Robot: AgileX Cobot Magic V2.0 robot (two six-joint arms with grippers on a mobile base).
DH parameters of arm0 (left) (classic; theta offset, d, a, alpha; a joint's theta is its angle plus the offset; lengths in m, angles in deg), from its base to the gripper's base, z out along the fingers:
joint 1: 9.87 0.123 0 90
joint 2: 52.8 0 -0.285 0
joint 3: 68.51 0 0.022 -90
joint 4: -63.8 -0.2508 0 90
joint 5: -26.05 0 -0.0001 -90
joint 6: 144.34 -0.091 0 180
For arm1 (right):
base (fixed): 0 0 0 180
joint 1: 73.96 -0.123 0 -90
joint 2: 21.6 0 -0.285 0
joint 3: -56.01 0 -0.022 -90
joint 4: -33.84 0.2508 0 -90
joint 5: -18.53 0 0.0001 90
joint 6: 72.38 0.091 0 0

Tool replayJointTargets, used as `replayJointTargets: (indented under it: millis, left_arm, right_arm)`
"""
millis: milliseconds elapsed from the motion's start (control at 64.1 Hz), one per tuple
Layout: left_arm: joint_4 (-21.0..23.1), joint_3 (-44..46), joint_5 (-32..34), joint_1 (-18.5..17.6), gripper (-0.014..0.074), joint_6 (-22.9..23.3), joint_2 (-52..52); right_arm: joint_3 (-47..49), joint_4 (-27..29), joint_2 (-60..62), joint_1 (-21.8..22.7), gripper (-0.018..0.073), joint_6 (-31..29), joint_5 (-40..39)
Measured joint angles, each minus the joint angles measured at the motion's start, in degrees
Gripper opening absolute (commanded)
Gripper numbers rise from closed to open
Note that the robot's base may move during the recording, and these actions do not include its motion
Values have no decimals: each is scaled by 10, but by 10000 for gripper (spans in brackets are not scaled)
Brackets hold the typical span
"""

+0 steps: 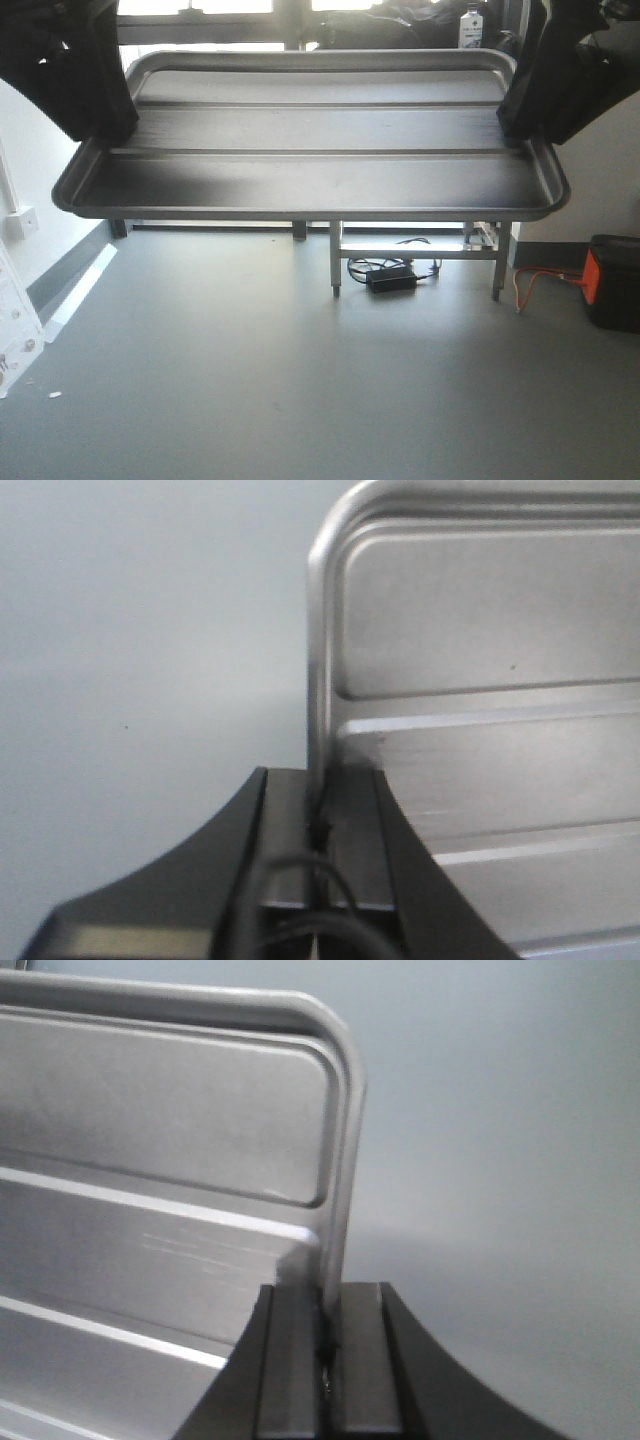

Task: Grab silver tray and stack on right shelf
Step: 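Hold the tray level with both grippers while the base drives away, then turn the base toward the other shelf, keeping the tray held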

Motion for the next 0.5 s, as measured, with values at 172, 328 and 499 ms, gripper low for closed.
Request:
replayJointTargets:
  millis: [172, 328, 499]
  left_arm:
    - [1, 0, 1, 0, -93, 0, -5]
    - [1, 1, 6, 0, -93, 0, -17]
    - [1, 1, 11, 0, -93, 0, -38]
  right_arm:
    - [0, -1, 0, 0, 56, 0, 0]
    - [0, -1, 0, 0, 56, 0, 2]
    - [0, -1, 0, 0, 56, 0, 5]
